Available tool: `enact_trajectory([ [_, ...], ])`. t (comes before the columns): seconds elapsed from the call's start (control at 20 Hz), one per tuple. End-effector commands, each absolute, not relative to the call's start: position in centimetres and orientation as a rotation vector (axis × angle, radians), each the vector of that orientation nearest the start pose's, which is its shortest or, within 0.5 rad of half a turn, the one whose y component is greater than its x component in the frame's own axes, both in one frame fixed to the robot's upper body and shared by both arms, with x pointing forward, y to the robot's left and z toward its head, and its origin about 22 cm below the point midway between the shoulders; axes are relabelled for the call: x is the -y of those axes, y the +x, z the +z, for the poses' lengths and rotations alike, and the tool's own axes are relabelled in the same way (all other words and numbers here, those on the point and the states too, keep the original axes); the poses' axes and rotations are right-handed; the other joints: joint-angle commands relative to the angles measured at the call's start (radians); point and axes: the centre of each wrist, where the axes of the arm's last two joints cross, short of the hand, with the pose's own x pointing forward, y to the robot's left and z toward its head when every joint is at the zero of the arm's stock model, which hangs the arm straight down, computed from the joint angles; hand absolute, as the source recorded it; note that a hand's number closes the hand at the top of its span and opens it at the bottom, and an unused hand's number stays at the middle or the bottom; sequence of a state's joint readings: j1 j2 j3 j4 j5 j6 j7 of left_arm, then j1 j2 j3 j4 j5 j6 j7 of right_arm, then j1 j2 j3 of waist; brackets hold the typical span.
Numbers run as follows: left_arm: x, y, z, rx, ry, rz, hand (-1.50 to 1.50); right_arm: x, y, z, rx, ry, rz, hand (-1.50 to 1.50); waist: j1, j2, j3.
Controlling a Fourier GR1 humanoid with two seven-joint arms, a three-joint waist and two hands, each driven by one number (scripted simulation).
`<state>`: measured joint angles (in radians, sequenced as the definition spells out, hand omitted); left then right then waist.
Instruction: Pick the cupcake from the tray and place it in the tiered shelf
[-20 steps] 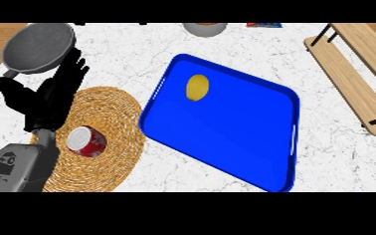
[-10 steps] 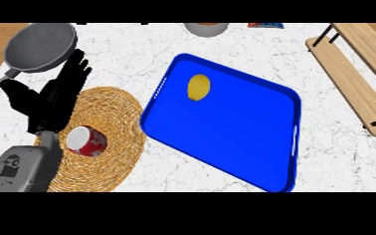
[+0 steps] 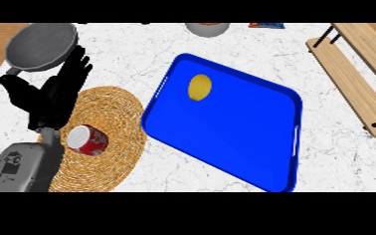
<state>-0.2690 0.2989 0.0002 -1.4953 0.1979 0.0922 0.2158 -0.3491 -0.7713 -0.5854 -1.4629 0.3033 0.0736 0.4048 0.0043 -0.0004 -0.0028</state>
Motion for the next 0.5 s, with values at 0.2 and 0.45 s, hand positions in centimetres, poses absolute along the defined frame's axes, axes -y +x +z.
enact_trajectory([
  [0.2, -27.8, 30.4, 5.8, 1.542, 0.062, -0.049, 0.00, 50.3, 27.7, 22.3, 1.465, -1.256, -0.135, -1.50, 0.005, 0.004, 0.003],
  [0.45, -26.0, 29.8, 7.4, 1.531, 0.054, -0.052, 0.00, 52.6, 27.9, 21.8, 1.555, -1.251, -0.196, -1.50, 0.009, 0.003, 0.004],
])
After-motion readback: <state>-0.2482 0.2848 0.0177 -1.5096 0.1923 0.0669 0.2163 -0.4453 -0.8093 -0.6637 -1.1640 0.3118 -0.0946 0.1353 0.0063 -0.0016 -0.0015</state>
